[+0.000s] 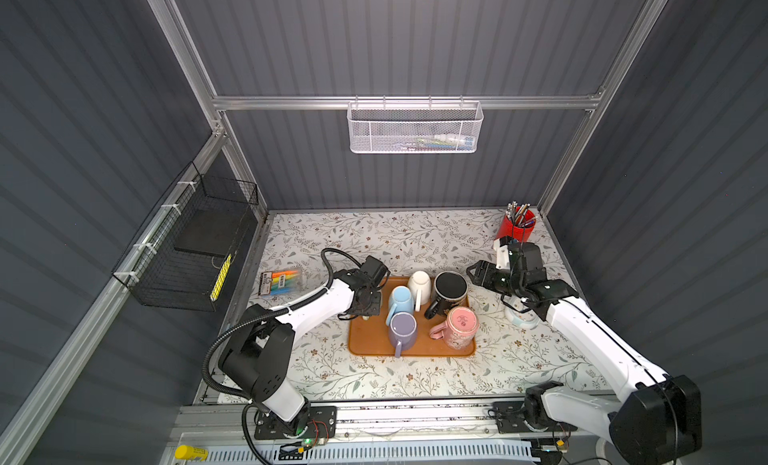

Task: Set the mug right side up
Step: 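Lower the left gripper around the upside-down green mug and close it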

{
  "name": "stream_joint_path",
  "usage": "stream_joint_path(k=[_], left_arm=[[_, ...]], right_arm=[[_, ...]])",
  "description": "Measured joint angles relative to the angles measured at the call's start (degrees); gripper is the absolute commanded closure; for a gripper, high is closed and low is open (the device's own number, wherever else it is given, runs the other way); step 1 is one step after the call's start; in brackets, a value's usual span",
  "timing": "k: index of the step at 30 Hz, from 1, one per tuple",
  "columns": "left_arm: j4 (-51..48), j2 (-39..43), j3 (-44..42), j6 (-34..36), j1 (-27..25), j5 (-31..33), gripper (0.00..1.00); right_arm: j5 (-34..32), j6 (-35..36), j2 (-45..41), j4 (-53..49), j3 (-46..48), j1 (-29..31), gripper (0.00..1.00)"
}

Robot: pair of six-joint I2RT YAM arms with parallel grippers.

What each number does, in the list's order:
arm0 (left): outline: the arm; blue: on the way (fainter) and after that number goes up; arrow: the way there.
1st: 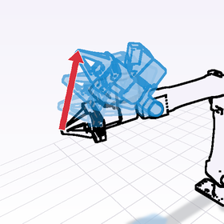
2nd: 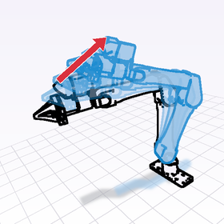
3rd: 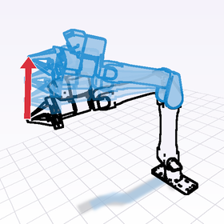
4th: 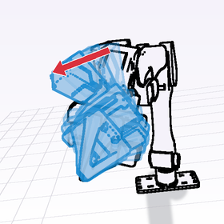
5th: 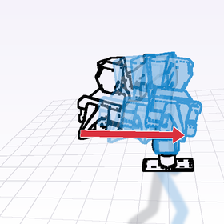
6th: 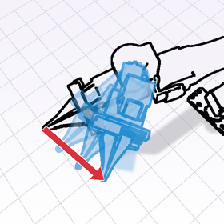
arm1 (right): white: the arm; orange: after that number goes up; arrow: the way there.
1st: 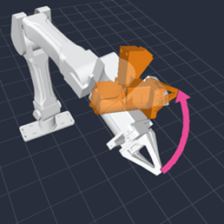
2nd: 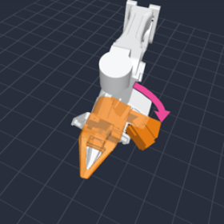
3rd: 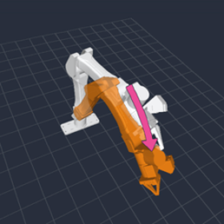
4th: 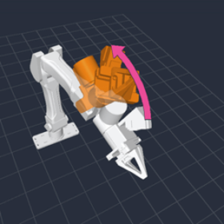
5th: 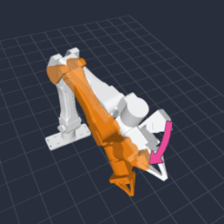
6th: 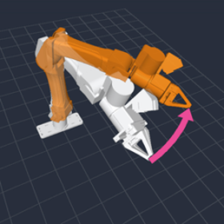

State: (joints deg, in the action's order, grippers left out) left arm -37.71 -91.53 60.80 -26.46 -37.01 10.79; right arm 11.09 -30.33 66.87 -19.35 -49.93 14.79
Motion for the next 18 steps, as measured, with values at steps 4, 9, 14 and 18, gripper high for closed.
stream_joint_path(k=[4,9,14,18], left_arm=[[0.0,0.0,0.0,0.3,0.0,0.0,0.94],[0.0,0.0,0.0,0.6,0.0,-0.1,1.0],[0.0,0.0,0.0,0.8,0.1,-0.2,1.0],[0.5,0.1,-0.1,0.8,0.4,-0.2,1.0]], right_arm=[[0.0,0.2,0.0,0.1,0.0,0.0,0.35],[0.0,0.4,0.0,0.2,0.0,0.0,0.35],[0.1,0.4,0.0,0.8,0.1,0.1,0.36],[0.7,0.4,-0.1,2.0,0.7,0.2,0.36]])
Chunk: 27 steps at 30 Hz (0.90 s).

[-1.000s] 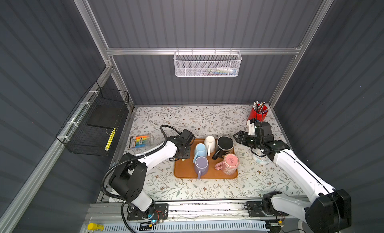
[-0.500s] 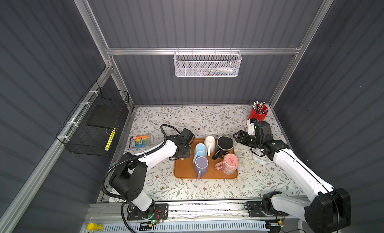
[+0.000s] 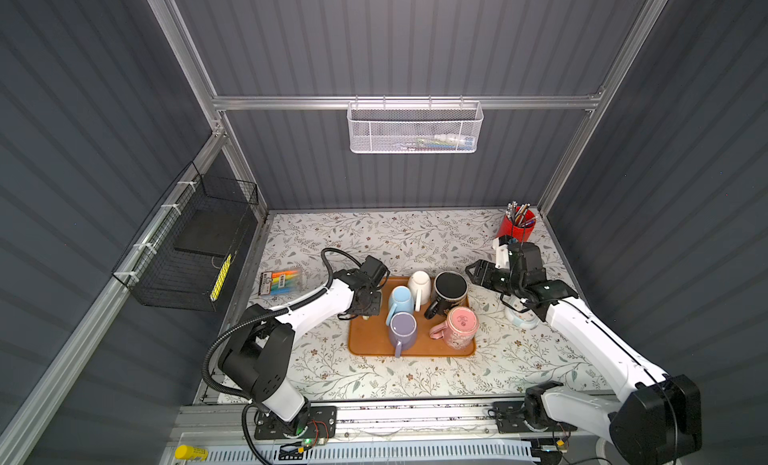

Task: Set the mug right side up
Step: 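Lower the left gripper around the upside-down green mug and close it, then lift the green mug off the tray with the left gripper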

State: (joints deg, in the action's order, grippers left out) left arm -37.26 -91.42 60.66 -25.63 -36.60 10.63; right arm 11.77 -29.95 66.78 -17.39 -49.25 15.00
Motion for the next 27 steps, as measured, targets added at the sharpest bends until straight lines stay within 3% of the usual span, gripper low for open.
stream_joint_path(k=[10,27], left_arm=[[-0.2,3.7,-0.6,0.6,1.2,-0.2,1.0],[-0.5,19.5,-0.5,0.3,1.9,-4.3,1.0]], right_arm=[[2.7,0.5,-1.2,1.2,1.0,0.0,0.35],[12.2,0.5,-7.9,7.9,5.2,0.0,0.35]])
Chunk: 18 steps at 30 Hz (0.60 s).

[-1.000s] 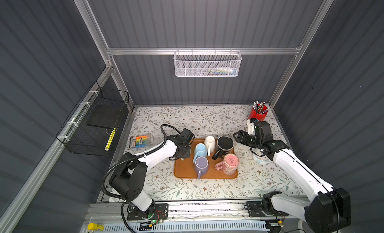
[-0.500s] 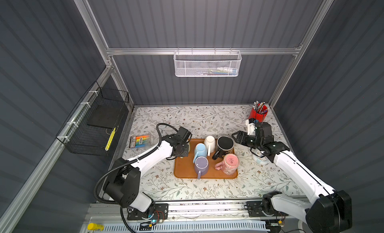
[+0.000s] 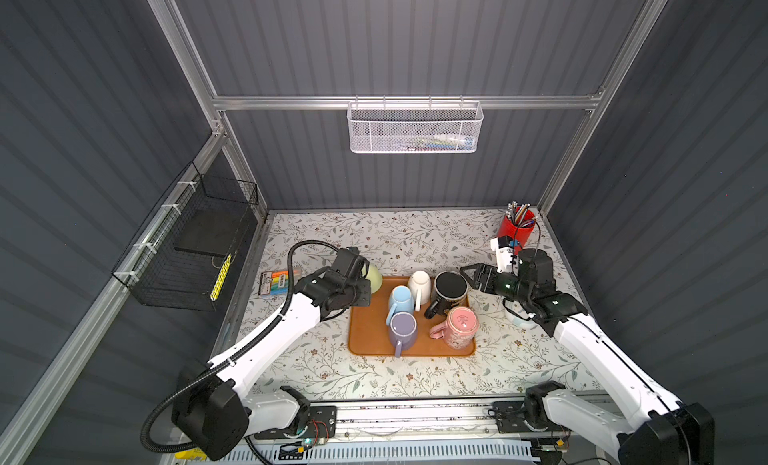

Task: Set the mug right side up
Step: 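Lift the green mug off the tray with the left gripper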

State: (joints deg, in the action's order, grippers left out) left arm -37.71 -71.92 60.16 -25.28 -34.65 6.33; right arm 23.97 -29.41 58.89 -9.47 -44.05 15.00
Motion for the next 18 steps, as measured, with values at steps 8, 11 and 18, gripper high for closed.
stream_joint_path(k=[8,11,18], left_arm=[[1.4,4.3,1.5,-1.4,0.0,-3.8,1.0],[3.1,6.0,1.5,-2.4,0.1,-5.5,1.0],[10.1,7.4,1.5,-5.4,0.2,-10.2,1.0]], right_arm=[[6.3,-2.8,-2.4,8.1,4.1,0.0,0.35],[9.2,-4.7,-2.7,12.0,5.7,0.1,0.36],[15.6,-8.8,-3.5,22.5,8.9,0.7,0.37]])
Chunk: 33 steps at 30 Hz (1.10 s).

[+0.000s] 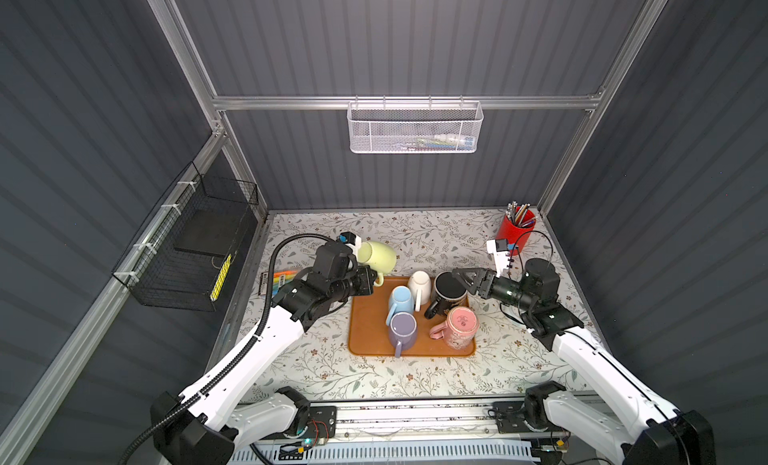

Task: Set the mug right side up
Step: 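Lift the green mug off the tray with the left gripper, then hold the green mug up while the right gripper moves toward it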

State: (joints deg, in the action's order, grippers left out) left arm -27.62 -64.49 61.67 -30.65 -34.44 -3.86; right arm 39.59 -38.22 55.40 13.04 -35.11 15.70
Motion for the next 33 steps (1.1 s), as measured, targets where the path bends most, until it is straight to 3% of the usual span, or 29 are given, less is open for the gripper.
stream_joint_path(k=[12,22,29,33], left_arm=[[16.9,-3.6,0.0,-5.4,0.0,-9.8,1.0],[28.0,-9.0,1.4,-9.3,0.0,-15.7,1.0],[34.2,-10.5,3.1,-11.0,0.0,-18.5,1.0],[37.2,-11.5,3.7,-11.9,0.0,-20.2,1.0]], right_arm=[[11.3,-8.1,4.0,19.0,0.9,0.7,0.35],[15.8,-12.9,9.2,28.4,-0.7,1.7,0.29],[17.6,-16.2,14.3,35.3,-3.1,2.2,0.38],[18.5,-19.1,17.0,39.7,-4.1,2.2,0.38]])
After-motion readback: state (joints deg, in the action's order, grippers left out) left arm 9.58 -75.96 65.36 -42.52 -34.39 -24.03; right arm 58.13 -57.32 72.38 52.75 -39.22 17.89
